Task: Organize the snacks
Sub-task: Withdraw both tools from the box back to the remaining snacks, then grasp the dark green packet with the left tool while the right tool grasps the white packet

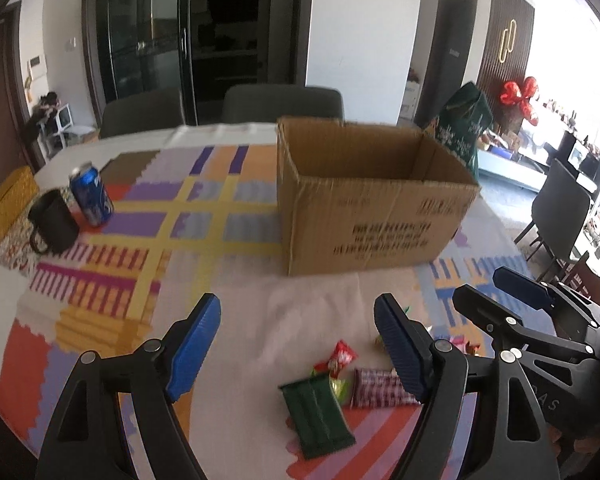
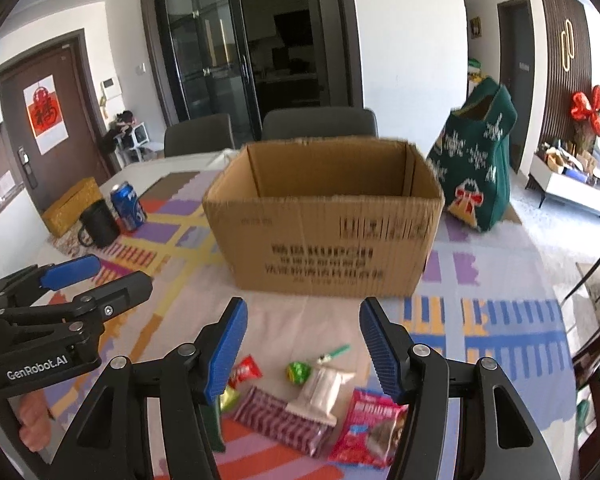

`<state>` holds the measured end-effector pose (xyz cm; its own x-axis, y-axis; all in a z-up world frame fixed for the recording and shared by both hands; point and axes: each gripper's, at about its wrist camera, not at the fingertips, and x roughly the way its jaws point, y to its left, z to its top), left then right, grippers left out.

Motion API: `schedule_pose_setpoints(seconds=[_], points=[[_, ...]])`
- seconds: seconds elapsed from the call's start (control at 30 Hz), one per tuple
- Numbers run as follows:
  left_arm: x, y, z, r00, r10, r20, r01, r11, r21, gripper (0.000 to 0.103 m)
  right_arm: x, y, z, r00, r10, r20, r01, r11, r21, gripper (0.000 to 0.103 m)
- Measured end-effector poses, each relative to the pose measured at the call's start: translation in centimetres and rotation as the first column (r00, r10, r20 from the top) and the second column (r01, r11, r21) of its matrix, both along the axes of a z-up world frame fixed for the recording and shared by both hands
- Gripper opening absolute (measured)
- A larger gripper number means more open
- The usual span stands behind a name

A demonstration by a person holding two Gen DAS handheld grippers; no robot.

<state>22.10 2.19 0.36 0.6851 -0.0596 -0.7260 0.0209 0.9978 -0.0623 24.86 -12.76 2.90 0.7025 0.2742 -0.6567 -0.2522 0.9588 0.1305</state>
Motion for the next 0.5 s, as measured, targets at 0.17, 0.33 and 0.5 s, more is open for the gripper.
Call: schedule_pose_setpoints(seconds=[0.17, 0.33, 0.5], points=[[-0.6, 0.0, -1.9, 0.998, 0.007, -0.057, -0.008, 1.000, -0.003, 0.079, -0.5, 0.1, -2.0, 0.998, 0.001, -0.059, -0.001, 1.000, -0.003, 0.059], [-1.1, -0.1, -4.1, 0.992, 0.008, -0.125, -0.010, 1.000, -0.014, 0.079, -1.1, 0.0, -4.2, 0.992, 0.001, -0.122, -0.001, 1.000, -0.003, 0.059], [-1.5, -0.3, -5.8, 0.985, 0.005, -0.171, -0.006, 1.000, -0.009, 0.079, -1.6, 0.1, -5.7, 0.985, 0.004, -0.170, -0.005, 1.000, -0.007, 0.059]])
